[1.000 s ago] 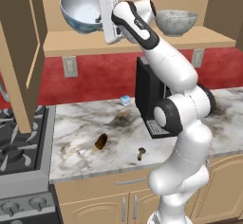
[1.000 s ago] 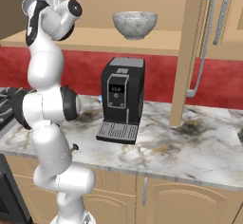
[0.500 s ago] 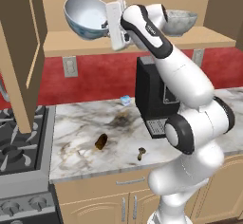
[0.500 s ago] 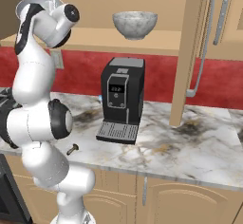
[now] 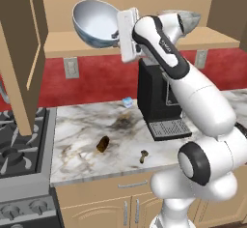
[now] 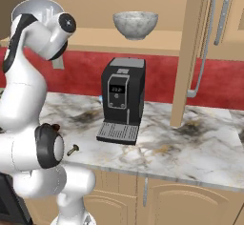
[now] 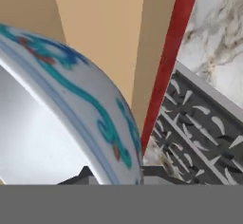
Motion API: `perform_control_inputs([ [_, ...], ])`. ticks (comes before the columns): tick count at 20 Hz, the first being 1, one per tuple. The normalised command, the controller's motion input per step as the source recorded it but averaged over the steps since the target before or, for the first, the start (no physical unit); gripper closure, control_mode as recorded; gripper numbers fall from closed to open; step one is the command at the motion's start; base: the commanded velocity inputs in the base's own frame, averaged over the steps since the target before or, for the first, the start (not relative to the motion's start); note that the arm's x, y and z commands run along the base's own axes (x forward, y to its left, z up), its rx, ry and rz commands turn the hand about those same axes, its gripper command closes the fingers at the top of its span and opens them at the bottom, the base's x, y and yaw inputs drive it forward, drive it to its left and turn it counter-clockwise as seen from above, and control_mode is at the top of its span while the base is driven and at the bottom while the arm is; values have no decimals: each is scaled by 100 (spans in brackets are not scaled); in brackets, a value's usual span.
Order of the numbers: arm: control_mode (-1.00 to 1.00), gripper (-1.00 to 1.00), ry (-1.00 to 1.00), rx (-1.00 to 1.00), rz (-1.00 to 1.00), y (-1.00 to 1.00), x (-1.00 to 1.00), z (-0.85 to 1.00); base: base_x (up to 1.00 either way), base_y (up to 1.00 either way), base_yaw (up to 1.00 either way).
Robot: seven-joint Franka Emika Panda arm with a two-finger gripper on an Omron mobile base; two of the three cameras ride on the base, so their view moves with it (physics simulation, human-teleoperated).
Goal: Pick both bowls and place them on the counter. Then place the sweet potato in one bowl and place the mushroom in the other bowl.
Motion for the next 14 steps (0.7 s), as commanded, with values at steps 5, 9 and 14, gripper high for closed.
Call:
perform_control_inputs([
  [5,-100,100,13,5,-9,-32,-59,-24,0,0,0],
  [9,-100,100,12,4,-9,-30,-62,-22,0,0,0],
  [14,-100,100,8,7,-9,-33,-68,-18,0,0,0],
])
